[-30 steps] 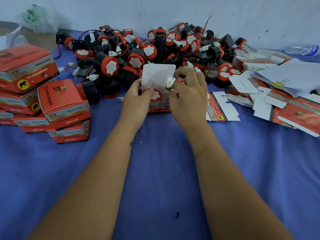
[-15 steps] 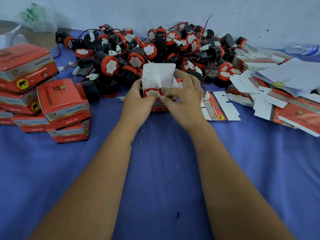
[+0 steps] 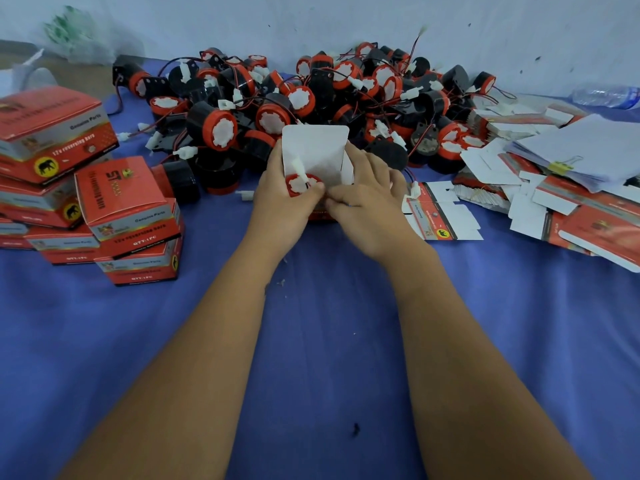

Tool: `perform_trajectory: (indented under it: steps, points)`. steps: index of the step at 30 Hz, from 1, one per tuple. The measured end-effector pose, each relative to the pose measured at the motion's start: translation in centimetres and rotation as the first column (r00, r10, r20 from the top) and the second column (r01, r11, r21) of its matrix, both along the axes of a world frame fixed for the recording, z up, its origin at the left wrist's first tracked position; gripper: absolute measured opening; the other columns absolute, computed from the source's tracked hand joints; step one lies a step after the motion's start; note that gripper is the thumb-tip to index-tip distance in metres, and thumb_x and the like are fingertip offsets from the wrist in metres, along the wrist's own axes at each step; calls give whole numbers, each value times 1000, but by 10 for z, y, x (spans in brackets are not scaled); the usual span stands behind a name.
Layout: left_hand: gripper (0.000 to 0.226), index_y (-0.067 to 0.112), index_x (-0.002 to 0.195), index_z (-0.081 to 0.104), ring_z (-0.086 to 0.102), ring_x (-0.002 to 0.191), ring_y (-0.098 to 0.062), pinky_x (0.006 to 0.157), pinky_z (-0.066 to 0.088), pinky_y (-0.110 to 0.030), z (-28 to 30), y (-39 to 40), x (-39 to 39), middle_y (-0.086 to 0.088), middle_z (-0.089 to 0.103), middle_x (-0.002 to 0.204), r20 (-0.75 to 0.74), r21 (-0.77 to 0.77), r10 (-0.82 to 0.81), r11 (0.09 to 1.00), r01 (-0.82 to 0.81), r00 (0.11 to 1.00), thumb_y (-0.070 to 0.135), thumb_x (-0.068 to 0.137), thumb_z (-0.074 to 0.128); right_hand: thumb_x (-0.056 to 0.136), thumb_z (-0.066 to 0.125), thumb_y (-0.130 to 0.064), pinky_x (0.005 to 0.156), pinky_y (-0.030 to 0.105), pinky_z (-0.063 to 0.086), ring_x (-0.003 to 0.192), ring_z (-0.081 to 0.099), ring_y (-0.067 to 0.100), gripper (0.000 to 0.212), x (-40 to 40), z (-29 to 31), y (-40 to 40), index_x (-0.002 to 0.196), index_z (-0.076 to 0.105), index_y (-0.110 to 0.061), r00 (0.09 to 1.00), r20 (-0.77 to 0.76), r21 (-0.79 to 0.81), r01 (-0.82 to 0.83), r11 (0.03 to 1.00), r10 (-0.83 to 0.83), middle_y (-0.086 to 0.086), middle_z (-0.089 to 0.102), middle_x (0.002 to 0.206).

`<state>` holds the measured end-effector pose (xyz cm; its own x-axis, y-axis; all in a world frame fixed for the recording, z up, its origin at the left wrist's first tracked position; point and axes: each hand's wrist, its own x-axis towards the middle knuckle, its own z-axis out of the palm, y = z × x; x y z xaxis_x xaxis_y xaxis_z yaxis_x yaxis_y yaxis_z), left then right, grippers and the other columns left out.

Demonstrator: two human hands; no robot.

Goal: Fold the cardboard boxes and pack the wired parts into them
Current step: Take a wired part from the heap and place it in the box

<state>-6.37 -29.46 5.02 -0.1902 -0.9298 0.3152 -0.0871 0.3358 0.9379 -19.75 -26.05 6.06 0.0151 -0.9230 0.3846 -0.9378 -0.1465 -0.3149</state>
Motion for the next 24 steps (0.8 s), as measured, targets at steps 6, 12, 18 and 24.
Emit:
perform_trajectory:
  steps: [6,12,18,24]
  points:
    - [59,36,130,43,55,100,18,77,45,-4,1,0,0,21,59,117,-58,-1,18,1000,-18,998,-1,89,62,86,58,-22,100,38,21,116,49,25,18,15,5,2,86,75,-15,955,233,-309,252,917,-184,6,58,121]
    - [50,26,130,47,62,107,0,87,51,-19,0,1,1,5,63,120,-107,-21,-46,999,44,993,-1,91,64,82,67,-16,75,38,38,84,57,28,9,34,14,4,85,75,-12,991,132,-544,94,834,-26,6,63,85]
    - [29,5,122,52,59,94,-17,94,48,-31,10,-3,-4,-7,60,97,-527,249,-148,915,318,837,24,107,35,87,50,-24,90,43,32,101,53,21,24,42,11,6,88,75,-25,1000,-8,-381,-16,925,15,-8,68,97]
    - [25,7,118,52,52,98,-23,88,50,-29,9,0,-5,-18,50,107,-394,221,-132,947,233,909,21,108,34,94,42,-27,98,46,29,103,50,16,32,44,10,7,93,74,-22,1000,3,-303,-17,953,19,-10,70,95]
